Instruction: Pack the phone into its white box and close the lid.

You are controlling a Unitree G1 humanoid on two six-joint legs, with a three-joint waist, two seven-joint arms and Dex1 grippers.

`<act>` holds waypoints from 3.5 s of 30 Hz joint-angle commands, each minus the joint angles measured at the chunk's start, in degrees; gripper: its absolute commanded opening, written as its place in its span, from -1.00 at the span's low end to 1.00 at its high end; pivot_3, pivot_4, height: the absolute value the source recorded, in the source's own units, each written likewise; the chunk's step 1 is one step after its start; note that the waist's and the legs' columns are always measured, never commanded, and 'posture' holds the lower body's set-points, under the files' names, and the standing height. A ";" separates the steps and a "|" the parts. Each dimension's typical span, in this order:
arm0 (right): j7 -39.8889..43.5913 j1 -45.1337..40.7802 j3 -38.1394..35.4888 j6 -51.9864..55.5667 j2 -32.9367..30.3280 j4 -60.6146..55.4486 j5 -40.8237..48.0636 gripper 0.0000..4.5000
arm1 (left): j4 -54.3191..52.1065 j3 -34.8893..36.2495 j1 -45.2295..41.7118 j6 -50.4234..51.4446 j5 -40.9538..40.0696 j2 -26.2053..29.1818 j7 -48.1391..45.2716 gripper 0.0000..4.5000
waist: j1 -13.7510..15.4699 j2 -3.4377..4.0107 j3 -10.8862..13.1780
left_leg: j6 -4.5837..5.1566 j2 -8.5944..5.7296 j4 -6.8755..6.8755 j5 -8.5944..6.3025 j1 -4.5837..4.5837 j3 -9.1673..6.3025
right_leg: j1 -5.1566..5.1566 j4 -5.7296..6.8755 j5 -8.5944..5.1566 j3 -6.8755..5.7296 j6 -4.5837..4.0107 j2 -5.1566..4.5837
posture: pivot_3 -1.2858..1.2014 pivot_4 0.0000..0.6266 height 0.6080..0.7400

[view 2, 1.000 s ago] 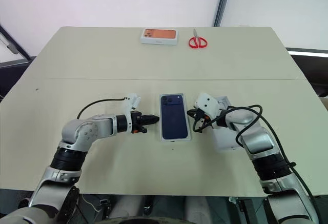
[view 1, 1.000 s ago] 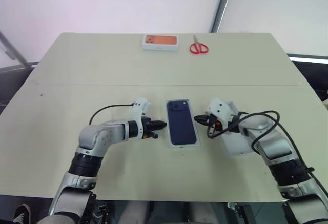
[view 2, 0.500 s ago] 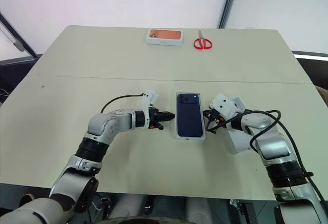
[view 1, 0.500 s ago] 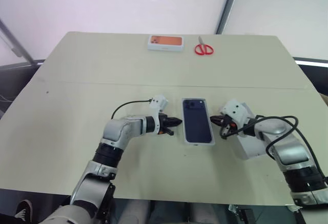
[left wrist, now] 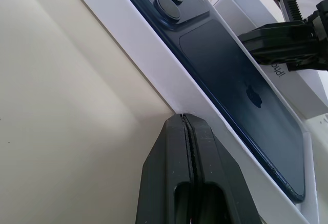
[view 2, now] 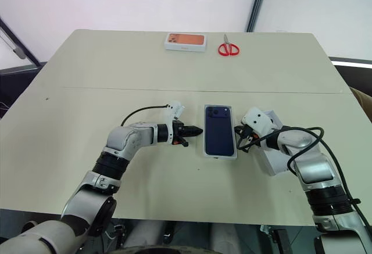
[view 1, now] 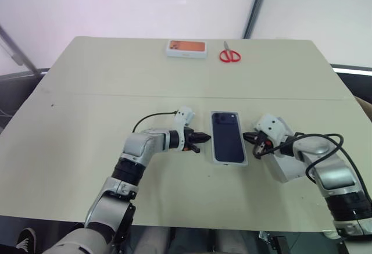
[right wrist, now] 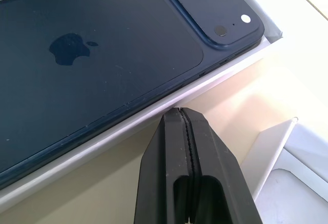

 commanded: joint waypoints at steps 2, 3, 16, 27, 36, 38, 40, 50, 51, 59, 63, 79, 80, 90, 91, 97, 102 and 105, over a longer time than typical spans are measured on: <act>1.95 -0.70 1.94 -1.05 0.19 -2.75 1.08 -1.00 | -3.85 -0.98 1.55 0.57 -0.27 -1.11 0.08 -0.97 | -0.13 0.00 0.00 | 0.00 0.00 -0.01 0.00 0.00 0.00 | 0.00 0.00 0.00 0.00 0.00 0.00 | 0.03 -0.52 1.00; 1.97 -0.65 1.91 -1.01 0.09 -2.92 1.09 -1.00 | -4.22 -0.88 1.82 0.71 -0.24 -1.04 0.20 -0.97 | -0.16 0.00 0.00 | 0.00 0.00 -0.01 0.00 0.00 0.00 | -0.01 0.00 0.00 0.00 0.00 0.00 | 0.03 -0.52 1.00; -2.62 -6.94 2.74 -2.90 1.21 4.90 -2.67 -1.00 | -9.24 1.68 2.78 2.65 -1.18 1.75 1.06 -0.97 | -1.24 0.02 0.01 | -0.01 0.02 -0.09 0.01 -0.03 0.01 | -0.11 0.02 -0.01 0.03 0.01 0.02 | 0.03 -0.52 1.00; -8.15 -9.62 2.42 -6.12 0.29 12.76 -7.10 -1.00 | -8.67 1.69 2.81 2.32 -1.07 1.00 1.69 -0.97 | -1.17 0.02 0.01 | -0.02 0.01 -0.06 0.01 -0.02 0.01 | -0.08 0.03 0.00 0.03 0.01 0.02 | 0.03 -0.52 1.00; -7.86 -9.74 2.19 -6.58 0.10 12.99 -6.75 -1.00 | -4.22 1.90 -0.11 -0.69 0.40 0.01 1.92 -0.97 | -1.15 0.02 0.01 | -0.07 0.01 -0.05 0.04 -0.02 0.01 | -0.08 0.03 0.00 0.02 0.01 0.01 | 0.03 -0.52 1.00; -5.11 -8.25 3.00 -5.63 -0.14 10.05 -5.41 -1.00 | -2.01 1.97 -1.39 -2.24 0.86 -0.30 1.80 -0.97 | -1.16 0.02 0.01 | -0.07 0.00 -0.05 0.04 -0.02 0.02 | -0.08 0.03 0.00 0.02 0.01 0.01 | 0.03 -0.52 1.00; -2.85 -6.60 3.49 -4.83 -0.47 7.42 -4.34 -1.00 | -0.64 1.95 -2.22 -3.06 1.10 -0.67 1.59 -0.97 | -1.29 0.02 0.01 | -0.07 0.01 -0.05 0.04 -0.03 0.02 | -0.08 0.02 0.00 0.02 0.01 0.02 | 0.03 -0.52 1.00; -4.06 -5.76 1.90 -3.96 -1.15 6.25 -4.66 -1.00 | -2.18 0.32 -1.22 -2.37 1.16 -1.02 -0.11 -0.97 | -1.43 0.02 0.01 | -0.02 0.03 -0.06 0.01 -0.02 0.03 | -0.10 0.04 -0.01 0.05 0.03 0.05 | 0.03 -0.52 1.00; -3.95 -5.74 1.91 -3.96 -1.21 6.13 -4.57 -1.00 | -2.49 0.28 -0.89 -2.28 1.17 -0.83 -0.22 -0.97 | -1.44 0.02 0.01 | -0.02 0.03 -0.05 0.01 -0.02 0.04 | -0.10 0.04 -0.01 0.06 0.03 0.05 | 0.03 -0.52 1.00; -2.71 -4.87 0.13 -1.99 -3.40 2.92 -3.10 -1.00 | -5.55 1.35 0.25 -1.75 0.94 2.00 -0.50 -0.97 | -1.31 0.04 0.02 | -0.02 0.03 -0.05 0.01 -0.03 0.04 | -0.11 0.04 -0.01 0.06 0.03 0.05 | 0.03 -0.52 1.00; -1.15 -2.29 -2.09 1.79 -5.50 -1.30 -0.71 -1.00 | -7.18 2.16 0.81 -3.28 0.67 4.99 -2.33 -0.97 | -1.32 0.04 0.02 | -0.01 0.03 -0.06 0.01 -0.03 0.04 | -0.12 0.04 -0.01 0.07 0.03 0.05 | 0.03 -0.52 1.00; 2.87 10.20 -11.68 9.12 -12.02 -14.88 8.02 -1.00 | -8.89 5.73 1.83 -8.82 -1.66 19.59 -16.61 -0.97 | -1.28 0.05 0.04 | 0.01 0.05 -0.09 -0.01 -0.04 0.04 | -0.14 0.03 -0.01 0.07 0.02 0.03 | 0.03 -0.52 1.00; 2.90 9.76 -12.56 11.68 -11.87 -16.10 9.83 -0.77 | -9.29 6.17 2.11 -9.69 -2.17 20.64 -18.30 -0.75 | -1.33 0.06 0.04 | 0.01 0.05 -0.10 0.00 -0.04 0.04 | -0.15 0.03 -0.02 0.07 0.02 0.03 | 0.03 -0.52 1.00; -10.49 6.92 -15.35 31.74 -8.89 -23.76 13.07 0.99 | -8.43 8.22 4.80 -19.47 -2.56 26.31 -27.30 0.98 | -1.13 0.09 0.06 | 0.01 0.05 -0.15 -0.01 -0.07 0.09 | -0.24 0.03 -0.02 0.15 0.00 -0.06 | 0.03 -0.52 1.00; -12.39 6.49 -15.05 36.41 -9.21 -24.89 13.01 0.99 | -8.58 8.55 5.06 -20.44 -2.74 26.54 -28.10 0.98 | -1.06 0.09 0.06 | 0.01 0.05 -0.14 -0.01 -0.08 0.08 | -0.24 0.03 -0.01 0.14 0.00 -0.07 | 0.03 -0.52 1.00; -18.56 2.25 -15.85 63.86 -7.36 -32.38 16.21 0.99 | -8.68 8.60 5.57 -22.61 -3.09 26.31 -30.28 0.98 | -1.35 0.10 0.06 | 0.01 0.09 -0.21 -0.01 -0.20 0.08 | -0.44 0.04 -0.02 0.18 -0.01 -0.10 | 0.03 -0.52 1.00; -21.06 -0.23 -17.17 69.41 -5.92 -33.82 19.46 0.99 | -8.93 8.05 5.74 -22.72 -2.97 25.79 -30.36 0.98 | -1.58 0.11 0.06 | 0.02 0.11 -0.25 0.00 -0.20 0.12 | -0.47 0.06 -0.01 0.21 -0.01 -0.08 | 0.03 -0.52 1.00; -22.37 1.82 -17.55 69.41 -7.46 -32.82 21.67 0.99 | -9.14 7.53 5.71 -22.98 -2.53 24.99 -29.71 0.98 | -1.35 0.11 0.06 | 0.02 0.07 -0.25 0.00 -0.20 0.15 | -0.46 0.05 -0.01 0.21 -0.01 -0.06 | 0.03 -0.52 1.00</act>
